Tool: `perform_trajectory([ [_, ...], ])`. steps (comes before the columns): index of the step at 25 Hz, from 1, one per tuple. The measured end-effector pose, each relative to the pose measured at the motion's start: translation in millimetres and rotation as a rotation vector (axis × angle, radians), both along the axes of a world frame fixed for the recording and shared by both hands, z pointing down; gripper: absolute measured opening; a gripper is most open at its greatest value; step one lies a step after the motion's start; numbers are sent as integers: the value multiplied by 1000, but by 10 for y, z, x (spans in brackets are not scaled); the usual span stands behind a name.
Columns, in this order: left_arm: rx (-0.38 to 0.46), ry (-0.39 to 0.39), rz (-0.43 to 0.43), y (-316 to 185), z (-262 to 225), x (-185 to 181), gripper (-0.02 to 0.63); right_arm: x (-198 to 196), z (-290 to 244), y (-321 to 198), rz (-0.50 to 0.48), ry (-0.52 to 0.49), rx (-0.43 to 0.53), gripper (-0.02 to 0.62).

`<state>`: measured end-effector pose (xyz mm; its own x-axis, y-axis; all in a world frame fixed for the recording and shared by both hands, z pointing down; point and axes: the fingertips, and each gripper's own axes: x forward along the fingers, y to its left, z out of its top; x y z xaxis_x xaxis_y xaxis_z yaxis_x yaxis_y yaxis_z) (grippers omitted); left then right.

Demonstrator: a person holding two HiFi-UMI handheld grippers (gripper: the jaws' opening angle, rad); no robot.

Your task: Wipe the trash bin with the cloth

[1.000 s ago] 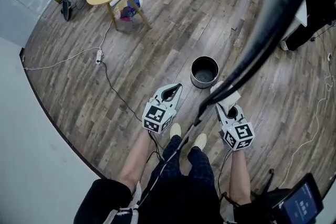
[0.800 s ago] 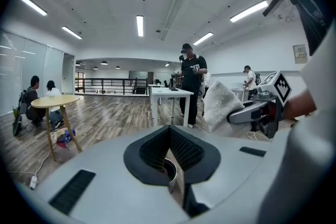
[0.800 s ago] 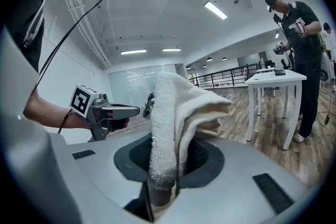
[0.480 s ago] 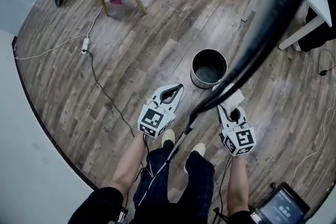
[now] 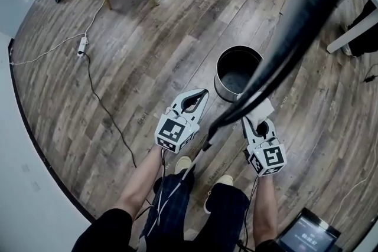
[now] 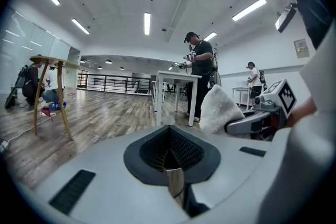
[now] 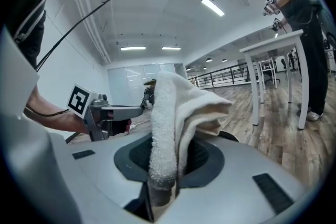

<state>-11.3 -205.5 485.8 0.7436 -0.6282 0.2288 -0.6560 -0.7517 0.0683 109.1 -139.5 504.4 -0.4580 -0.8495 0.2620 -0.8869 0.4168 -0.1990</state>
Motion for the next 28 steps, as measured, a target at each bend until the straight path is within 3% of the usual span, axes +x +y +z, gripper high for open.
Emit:
perform_trajectory([
  [6,-24,27,19,26,715,-27,-3,-117,698,-11,-39,0,3,91],
  [15,9,5,25,-16,1607,-190,-3,-279,1662,-123,-76,10,37,91],
  [21,17,-2,17,-16,1897,-314,-3,-501,2108,-291,-106,55,52,91],
  [28,28,12,-11,-135,1974,-324,-3,-670,2280,-530,-123,98,62,91],
])
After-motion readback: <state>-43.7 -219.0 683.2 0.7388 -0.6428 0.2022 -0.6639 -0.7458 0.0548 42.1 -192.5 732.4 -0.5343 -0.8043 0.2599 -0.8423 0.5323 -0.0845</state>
